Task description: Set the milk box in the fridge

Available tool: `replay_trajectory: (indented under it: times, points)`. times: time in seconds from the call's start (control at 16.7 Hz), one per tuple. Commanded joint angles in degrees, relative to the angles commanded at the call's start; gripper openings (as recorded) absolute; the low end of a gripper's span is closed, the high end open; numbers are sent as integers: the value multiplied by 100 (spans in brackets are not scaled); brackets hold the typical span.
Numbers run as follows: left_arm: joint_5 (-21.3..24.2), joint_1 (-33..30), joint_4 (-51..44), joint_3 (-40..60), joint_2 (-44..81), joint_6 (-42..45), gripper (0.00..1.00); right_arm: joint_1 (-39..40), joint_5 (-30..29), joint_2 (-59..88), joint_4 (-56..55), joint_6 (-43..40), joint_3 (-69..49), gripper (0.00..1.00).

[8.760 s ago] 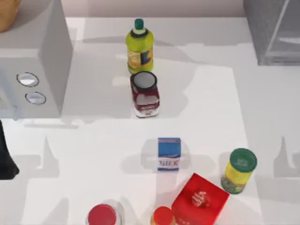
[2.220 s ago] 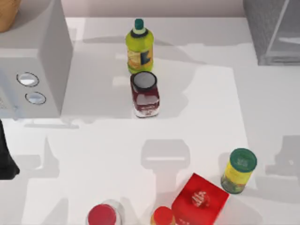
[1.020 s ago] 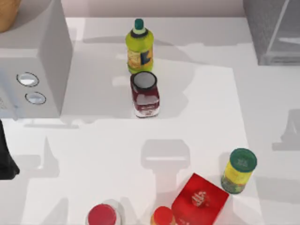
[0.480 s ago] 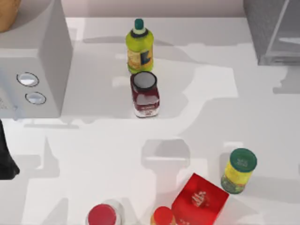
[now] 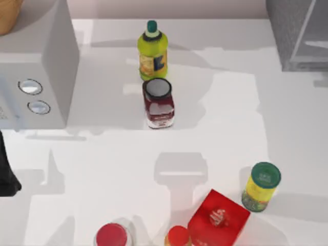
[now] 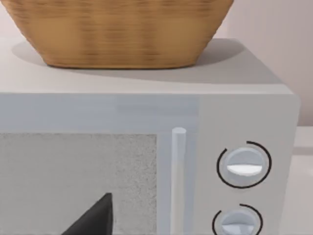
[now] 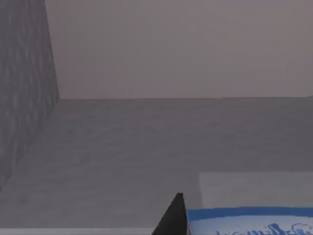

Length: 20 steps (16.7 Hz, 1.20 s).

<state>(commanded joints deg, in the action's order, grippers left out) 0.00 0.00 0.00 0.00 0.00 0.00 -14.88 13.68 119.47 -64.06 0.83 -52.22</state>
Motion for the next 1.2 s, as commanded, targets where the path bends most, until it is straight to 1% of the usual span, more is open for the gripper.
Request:
replay_trajectory:
  times: [0.24, 0.6, 0.72, 0.9, 1.2]
  points:
    - [0, 0, 0, 0, 0, 0, 100, -111, 97, 508, -451, 3, -372, 0]
    - [0, 0, 0, 0, 0, 0, 100, -78, 89, 510, -421, 11, -360, 0]
    - [0, 0, 0, 0, 0, 0, 100, -49, 61, 669, -232, 11, -556, 0]
    - [0, 0, 0, 0, 0, 0, 100, 17, -16, 1023, 200, 6, -1281, 0]
    - [0, 0, 0, 0, 0, 0, 100, 126, -130, 1545, 1003, 3, -3077, 0]
